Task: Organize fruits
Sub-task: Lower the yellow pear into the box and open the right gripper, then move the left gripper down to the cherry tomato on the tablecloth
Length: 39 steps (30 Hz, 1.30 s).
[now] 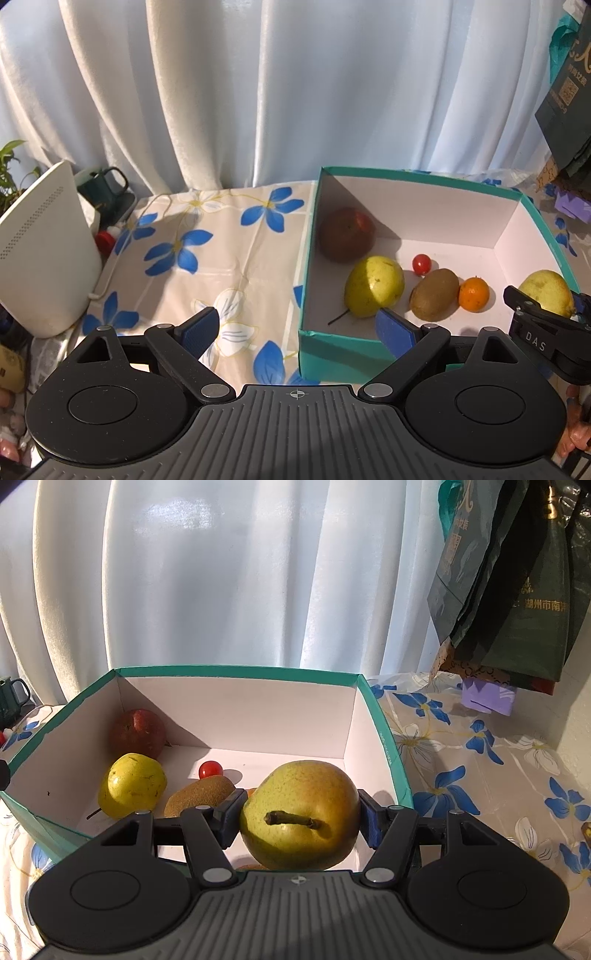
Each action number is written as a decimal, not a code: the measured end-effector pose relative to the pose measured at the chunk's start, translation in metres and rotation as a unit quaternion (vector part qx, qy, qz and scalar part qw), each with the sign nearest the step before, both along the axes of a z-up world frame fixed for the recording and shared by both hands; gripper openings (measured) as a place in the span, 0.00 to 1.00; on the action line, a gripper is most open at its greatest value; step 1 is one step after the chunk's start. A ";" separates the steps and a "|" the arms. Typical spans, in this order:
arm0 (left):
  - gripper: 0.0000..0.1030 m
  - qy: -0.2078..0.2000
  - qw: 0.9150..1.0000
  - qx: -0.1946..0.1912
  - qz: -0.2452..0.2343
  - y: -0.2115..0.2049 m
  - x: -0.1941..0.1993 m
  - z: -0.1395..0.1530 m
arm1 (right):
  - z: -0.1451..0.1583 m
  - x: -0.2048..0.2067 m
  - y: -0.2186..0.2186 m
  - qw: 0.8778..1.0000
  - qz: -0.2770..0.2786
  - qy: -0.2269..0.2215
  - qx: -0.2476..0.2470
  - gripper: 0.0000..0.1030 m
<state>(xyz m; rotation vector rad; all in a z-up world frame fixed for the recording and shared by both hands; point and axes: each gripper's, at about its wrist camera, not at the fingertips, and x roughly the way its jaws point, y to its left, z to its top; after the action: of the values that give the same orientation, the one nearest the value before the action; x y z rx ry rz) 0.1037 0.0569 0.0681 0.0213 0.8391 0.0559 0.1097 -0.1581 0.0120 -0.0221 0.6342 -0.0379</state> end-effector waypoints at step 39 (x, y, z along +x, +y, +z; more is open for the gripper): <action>0.94 0.040 0.996 -0.001 -0.077 0.021 -0.086 -0.048 | 0.043 -0.165 -0.001 0.991 0.007 -0.100 0.092 1.00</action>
<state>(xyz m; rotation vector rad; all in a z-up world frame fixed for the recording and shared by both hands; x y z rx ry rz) 0.0176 0.0774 0.0204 0.0872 0.9155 -0.0904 -0.0550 -0.1594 0.0554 0.1548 0.4341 0.0325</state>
